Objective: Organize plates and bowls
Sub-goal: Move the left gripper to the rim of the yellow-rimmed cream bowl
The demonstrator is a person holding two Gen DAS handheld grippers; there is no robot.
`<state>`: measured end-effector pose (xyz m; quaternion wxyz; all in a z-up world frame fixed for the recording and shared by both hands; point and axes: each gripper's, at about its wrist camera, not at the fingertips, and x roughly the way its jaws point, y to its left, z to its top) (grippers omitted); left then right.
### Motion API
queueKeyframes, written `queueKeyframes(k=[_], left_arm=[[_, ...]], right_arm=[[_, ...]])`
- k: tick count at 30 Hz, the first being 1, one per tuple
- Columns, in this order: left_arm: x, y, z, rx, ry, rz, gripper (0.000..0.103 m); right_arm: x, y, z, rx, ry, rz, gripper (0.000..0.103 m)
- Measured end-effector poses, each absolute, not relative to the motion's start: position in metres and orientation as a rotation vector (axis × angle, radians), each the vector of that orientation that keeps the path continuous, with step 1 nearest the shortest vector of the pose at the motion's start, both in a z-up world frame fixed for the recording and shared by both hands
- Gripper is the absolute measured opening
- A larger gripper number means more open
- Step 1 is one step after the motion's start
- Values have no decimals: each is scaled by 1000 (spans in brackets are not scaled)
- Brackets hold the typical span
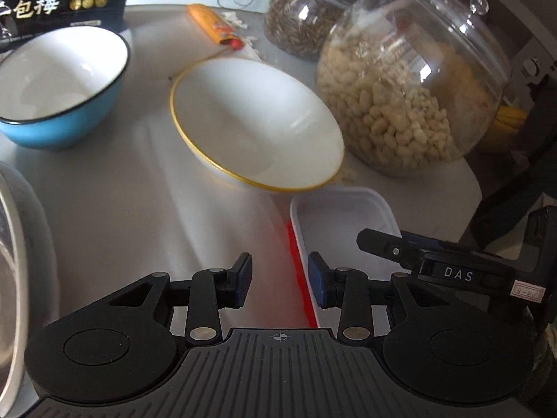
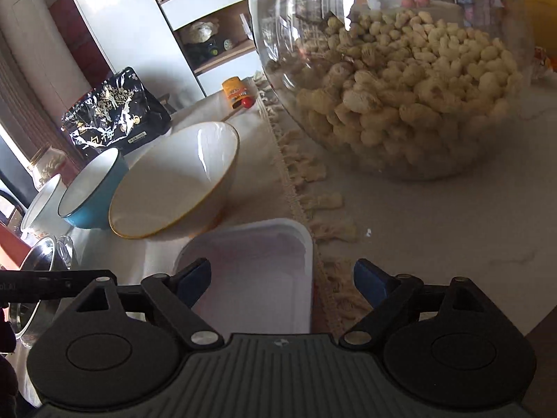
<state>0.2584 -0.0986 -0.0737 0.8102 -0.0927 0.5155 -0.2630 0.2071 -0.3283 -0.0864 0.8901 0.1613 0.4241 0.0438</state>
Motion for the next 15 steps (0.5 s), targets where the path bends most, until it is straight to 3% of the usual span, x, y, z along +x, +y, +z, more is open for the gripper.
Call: queueKeyframes(k=[4,5,6,8,15], left_arm=[[258,-133,-91,-165,1164,-629,32],[259,-139,-92,-157,1163,-640,30],[259,-144,-92,-155,1159,-652,32],[264,-157,-91,-147,1135,-670,31],[292,-183,-101,-210,1114,-709,32]], right_arm=[[191,-334,-90,355,905,169,91],[187,-336,-89,370,897,199,86],[185,-339,-89,386,894,218,73],[184,-346,-85,394,879,209,70],[207,-374,-81,401,797,78,70]])
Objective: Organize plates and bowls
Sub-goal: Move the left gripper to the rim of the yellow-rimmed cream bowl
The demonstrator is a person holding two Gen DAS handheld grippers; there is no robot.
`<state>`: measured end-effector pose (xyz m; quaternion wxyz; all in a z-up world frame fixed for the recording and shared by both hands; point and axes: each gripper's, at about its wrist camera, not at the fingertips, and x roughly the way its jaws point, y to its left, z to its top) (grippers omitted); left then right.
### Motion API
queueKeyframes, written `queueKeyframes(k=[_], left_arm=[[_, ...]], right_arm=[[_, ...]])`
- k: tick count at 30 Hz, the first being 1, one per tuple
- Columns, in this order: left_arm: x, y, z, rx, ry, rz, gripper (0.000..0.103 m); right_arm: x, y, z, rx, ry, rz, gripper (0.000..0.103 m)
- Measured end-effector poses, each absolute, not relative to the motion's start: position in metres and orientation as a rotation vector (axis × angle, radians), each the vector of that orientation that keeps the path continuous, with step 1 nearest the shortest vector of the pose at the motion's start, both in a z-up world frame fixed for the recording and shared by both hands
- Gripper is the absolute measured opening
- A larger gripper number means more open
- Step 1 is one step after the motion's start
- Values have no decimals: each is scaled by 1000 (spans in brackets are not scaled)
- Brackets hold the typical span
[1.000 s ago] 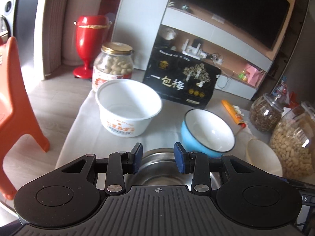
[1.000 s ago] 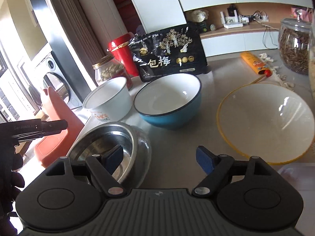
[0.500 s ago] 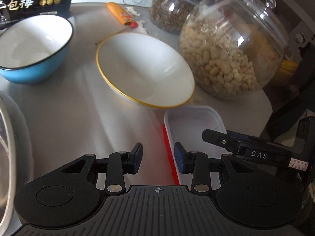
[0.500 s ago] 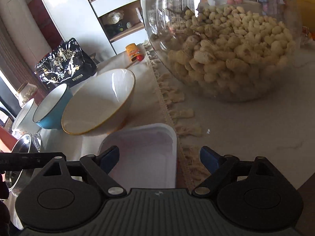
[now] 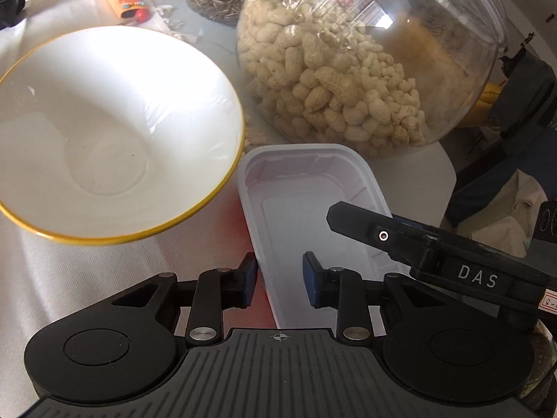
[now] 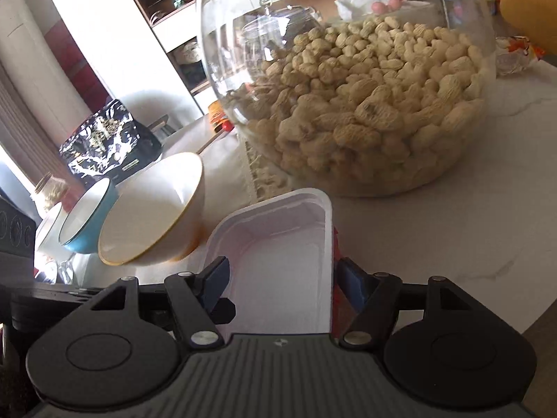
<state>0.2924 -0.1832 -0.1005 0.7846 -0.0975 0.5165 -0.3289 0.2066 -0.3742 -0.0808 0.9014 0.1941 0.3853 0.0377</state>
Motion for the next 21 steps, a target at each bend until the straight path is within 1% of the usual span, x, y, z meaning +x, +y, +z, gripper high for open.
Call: queueKeyframes(k=[3,6,9,11,12,15,19,21], left_arm=[[292,-187,-98,-171,1099,-680,32],[285,-182,-88,-143,1073,-664,32],[274,-172,-73,-103,1022,-635,32],[268,-160,-62,-81,993,-610,32],[265,-152,-57,-74,980,-599,32],[258,-123,-41,-100,937,-570,32],[262,-77,-25,-188,857,-471,32],[275,-60,-27,-204,870,-401,32]], right_arm=[[216,-377,-83,409,799,59,70],[214,-368,-79,355,776,41,71],[204,-357,-67,264,717,8,75],[198,-348,-56,212,672,-10,76],[195,-343,-50,188,647,-8,79],[194,-324,-31,141,594,39,83],[221,-303,-21,179,633,113,84],[238,-292,-23,179,661,134,84]])
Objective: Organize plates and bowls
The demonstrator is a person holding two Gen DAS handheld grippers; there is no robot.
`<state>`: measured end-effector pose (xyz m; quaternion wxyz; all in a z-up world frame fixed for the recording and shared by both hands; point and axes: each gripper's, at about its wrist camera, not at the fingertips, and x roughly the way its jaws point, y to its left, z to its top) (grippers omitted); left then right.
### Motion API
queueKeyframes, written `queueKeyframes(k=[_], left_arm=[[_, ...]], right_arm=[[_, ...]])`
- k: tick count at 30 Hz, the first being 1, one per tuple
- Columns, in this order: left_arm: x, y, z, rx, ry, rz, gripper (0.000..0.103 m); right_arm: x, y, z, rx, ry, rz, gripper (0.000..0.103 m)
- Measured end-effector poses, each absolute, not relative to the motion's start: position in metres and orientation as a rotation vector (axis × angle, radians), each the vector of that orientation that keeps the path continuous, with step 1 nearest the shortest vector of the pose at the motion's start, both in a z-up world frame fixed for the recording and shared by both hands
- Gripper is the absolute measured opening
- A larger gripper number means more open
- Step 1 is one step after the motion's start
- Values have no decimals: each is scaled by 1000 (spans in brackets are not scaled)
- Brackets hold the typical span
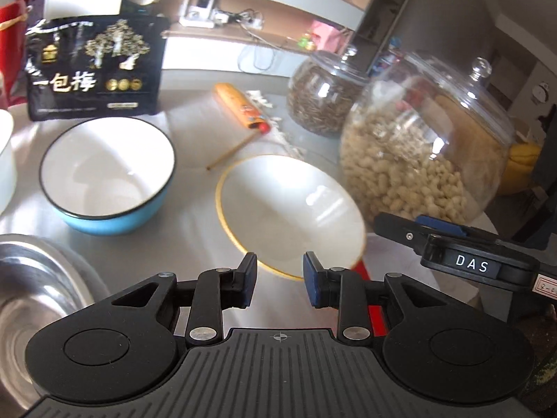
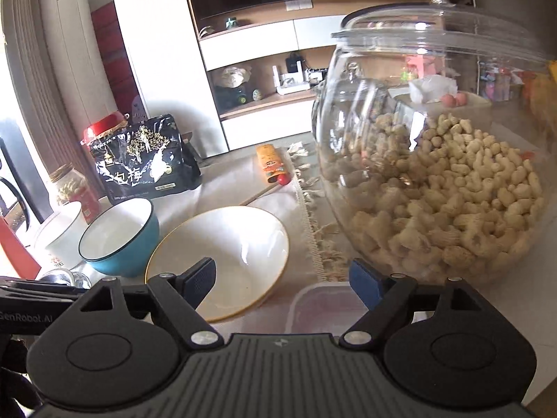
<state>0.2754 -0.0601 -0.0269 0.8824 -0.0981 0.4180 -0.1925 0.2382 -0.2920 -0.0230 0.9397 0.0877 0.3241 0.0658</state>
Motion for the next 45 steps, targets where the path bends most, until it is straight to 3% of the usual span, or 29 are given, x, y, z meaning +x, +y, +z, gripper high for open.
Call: queueKeyframes(k=[8,16,17,34,45], left_arm=[[330,-47,-54,-306,976,-354,32],[358,-66,-84,-301,1045,-396,32],[358,-68,-85,-300,1047,-410,25],[253,-6,-62,-265,1069,-384,29],[243,-6,-69,-255,1088,-375,25]], right_arm=[[304,-266,-49,152,775,130,84],[335,-265,-76,217,893,181,73],[336,-264,-78,236,909,214,70],[252,-216,-71,268,957,423,71],[235,-216,-75,304,948,437,71]])
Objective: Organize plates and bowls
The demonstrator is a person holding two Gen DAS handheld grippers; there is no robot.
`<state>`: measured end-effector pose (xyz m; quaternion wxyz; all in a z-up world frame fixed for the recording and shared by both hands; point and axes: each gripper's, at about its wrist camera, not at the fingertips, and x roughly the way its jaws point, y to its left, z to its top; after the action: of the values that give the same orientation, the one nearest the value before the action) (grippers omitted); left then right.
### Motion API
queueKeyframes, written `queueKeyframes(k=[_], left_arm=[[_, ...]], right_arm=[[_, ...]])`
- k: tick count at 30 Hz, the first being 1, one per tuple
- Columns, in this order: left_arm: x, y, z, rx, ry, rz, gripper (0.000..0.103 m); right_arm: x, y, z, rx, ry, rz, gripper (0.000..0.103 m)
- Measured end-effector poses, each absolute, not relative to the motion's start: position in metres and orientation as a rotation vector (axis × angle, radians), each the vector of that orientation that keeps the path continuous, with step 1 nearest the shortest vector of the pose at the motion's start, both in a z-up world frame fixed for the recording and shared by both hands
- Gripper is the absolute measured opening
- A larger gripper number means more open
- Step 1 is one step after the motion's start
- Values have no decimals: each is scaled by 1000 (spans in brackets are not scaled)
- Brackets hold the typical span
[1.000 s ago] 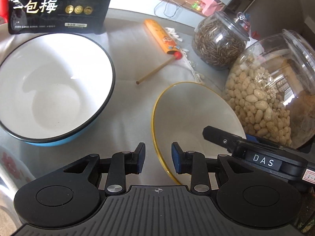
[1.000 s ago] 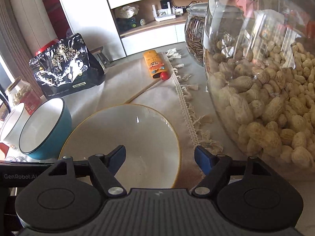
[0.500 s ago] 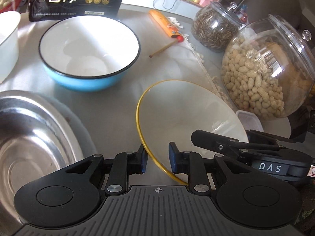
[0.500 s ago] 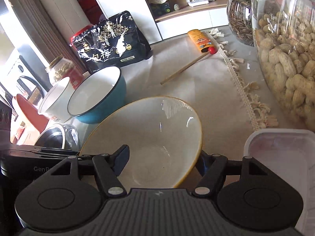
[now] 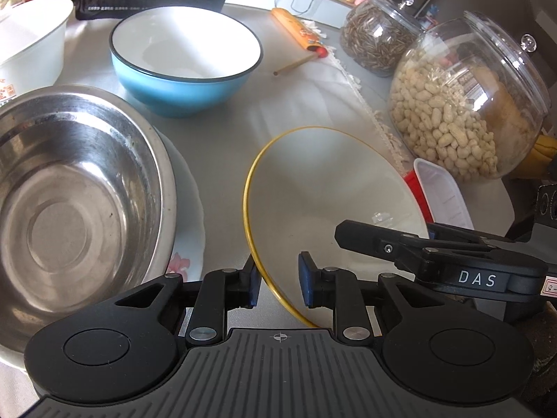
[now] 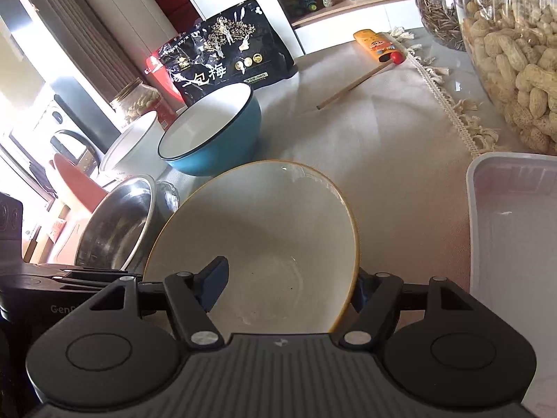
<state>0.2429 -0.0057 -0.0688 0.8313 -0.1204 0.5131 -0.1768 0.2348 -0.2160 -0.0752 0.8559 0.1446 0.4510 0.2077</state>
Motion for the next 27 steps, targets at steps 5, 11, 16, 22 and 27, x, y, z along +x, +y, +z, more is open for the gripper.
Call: queueKeyframes(k=[5,11,16,22,27], left_arm=[[243,-5,-66,-261,1102,-373,25],[243,29,-28,-325,1020,-393,24],[297,67,3,-302,910,-291,24],[372,106,-3,-238,915,-184,24],[386,134,-31,-340,996,-229,24]], right_arm=[[235,-218,-76,319,942,440,71],[240,-226,-54,304,880,380,81],[277,-217,-17,209,858,321,94],[355,-160,0,165,961,342,95],[402,-103,-15,-6,1083,344,61]])
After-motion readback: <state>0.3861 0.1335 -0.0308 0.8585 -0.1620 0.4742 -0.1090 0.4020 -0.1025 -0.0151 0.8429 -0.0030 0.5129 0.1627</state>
